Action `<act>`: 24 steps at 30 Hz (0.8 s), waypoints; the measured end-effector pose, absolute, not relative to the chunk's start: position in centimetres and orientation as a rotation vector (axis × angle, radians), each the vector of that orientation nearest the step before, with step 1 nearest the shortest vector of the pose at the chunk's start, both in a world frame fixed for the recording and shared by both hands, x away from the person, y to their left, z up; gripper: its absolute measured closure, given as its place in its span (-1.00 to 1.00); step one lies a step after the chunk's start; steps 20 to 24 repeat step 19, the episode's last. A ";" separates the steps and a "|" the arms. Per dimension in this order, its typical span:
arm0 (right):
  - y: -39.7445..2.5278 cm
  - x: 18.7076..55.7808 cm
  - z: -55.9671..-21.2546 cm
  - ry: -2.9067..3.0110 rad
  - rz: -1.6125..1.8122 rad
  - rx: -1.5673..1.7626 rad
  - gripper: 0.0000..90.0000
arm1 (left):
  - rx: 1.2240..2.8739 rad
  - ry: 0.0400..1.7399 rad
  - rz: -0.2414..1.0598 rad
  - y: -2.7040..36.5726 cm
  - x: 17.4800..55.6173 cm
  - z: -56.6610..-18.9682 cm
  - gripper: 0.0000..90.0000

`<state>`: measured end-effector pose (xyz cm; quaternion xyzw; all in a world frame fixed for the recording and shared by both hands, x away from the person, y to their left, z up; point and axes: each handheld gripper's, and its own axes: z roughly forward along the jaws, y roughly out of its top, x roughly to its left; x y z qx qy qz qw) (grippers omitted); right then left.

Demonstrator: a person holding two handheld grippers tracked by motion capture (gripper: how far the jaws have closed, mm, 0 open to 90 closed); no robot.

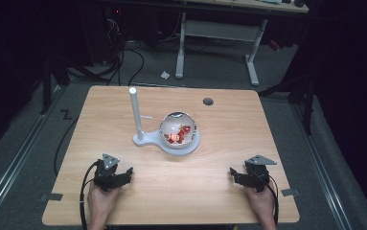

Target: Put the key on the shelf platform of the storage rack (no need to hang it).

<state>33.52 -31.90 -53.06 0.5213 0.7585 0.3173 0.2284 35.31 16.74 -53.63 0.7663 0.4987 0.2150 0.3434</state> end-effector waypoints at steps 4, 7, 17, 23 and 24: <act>-31.9 33.5 -53.1 2.089 0.874 1.435 -0.37 | 1.990 1.299 0.558 16.7 35.3 -53.6 -0.42; -31.9 33.5 -53.1 2.089 0.874 1.435 -0.37 | 1.989 1.300 0.557 16.7 35.3 -53.6 -0.42; -31.9 33.5 -53.1 2.089 0.874 1.436 -0.37 | 1.988 1.301 0.557 16.7 35.3 -53.6 -0.42; -31.9 33.5 -53.1 2.089 0.874 1.436 -0.37 | 1.988 1.301 0.556 16.7 35.3 -53.6 -0.42; -31.9 33.5 -53.1 2.089 0.874 1.436 -0.37 | 1.988 1.301 0.556 16.7 35.3 -53.6 -0.42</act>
